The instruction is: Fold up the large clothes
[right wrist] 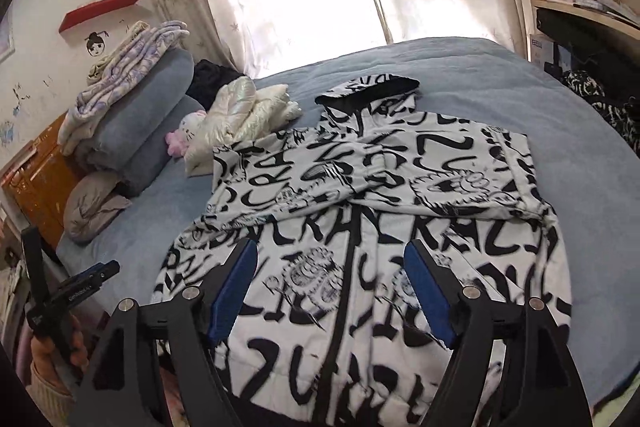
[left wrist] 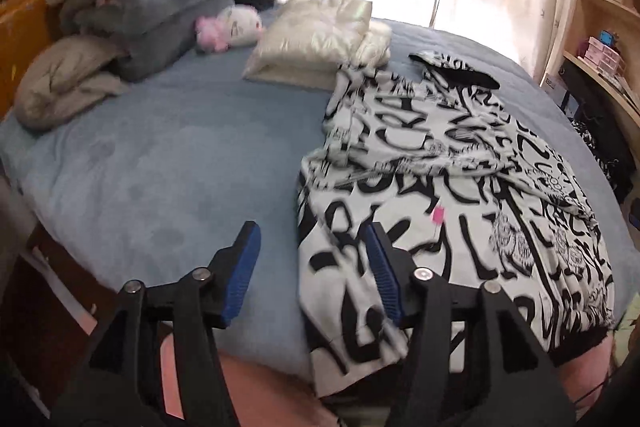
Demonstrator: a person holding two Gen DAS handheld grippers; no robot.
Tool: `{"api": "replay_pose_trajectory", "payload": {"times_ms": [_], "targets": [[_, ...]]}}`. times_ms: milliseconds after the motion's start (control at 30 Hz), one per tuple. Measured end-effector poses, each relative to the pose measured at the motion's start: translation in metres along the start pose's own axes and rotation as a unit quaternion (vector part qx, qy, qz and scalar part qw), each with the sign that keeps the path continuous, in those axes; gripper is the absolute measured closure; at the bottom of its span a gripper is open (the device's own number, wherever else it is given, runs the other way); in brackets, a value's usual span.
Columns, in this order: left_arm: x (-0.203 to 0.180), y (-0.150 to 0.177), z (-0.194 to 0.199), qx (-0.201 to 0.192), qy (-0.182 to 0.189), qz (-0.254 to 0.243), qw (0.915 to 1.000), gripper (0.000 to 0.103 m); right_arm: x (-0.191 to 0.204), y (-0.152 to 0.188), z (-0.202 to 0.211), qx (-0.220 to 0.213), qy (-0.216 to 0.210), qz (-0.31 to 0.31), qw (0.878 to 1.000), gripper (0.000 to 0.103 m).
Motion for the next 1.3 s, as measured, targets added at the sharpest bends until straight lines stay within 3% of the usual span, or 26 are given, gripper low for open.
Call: {"api": "replay_pose_trajectory", "payload": {"times_ms": [200,400,767,1033,1133,1300], "targets": [[0.015,0.022,-0.020,0.052,0.057,0.028,0.9966,0.050,-0.036,0.017,0.019,0.011,0.038,0.010,0.999,0.018],[-0.009,0.039,-0.039,0.087,0.104,0.022,0.9905,0.050,-0.094,0.046,0.031,0.040,0.079,-0.024,0.996,0.018],[-0.045,0.061,-0.079,0.122,0.104,-0.008,0.9870,0.050,-0.205,0.101,0.059,0.061,0.133,-0.102,0.984,0.018],[-0.054,0.063,-0.091,0.117,0.116,-0.015,0.9862,0.039,-0.236,0.143,0.044,0.080,0.102,-0.159,0.979,0.018],[-0.057,0.064,-0.093,0.113,0.125,-0.017,0.9855,0.033,-0.231,0.146,0.035,0.080,0.090,-0.147,0.982,0.019],[-0.061,0.066,-0.095,0.104,0.137,-0.017,0.9849,0.024,-0.201,0.145,0.011,0.090,0.023,-0.144,0.985,0.024]]}}
Point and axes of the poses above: each gripper's, at about its wrist camera, not at the fingertips, and z roughly against the way its jaws point, x to its left, y to its underside, the point moved 8 cm from there along -z, roughly the way its jaws point, and after that the axes turned 10 degrees about -y, right-handed, at the moved point
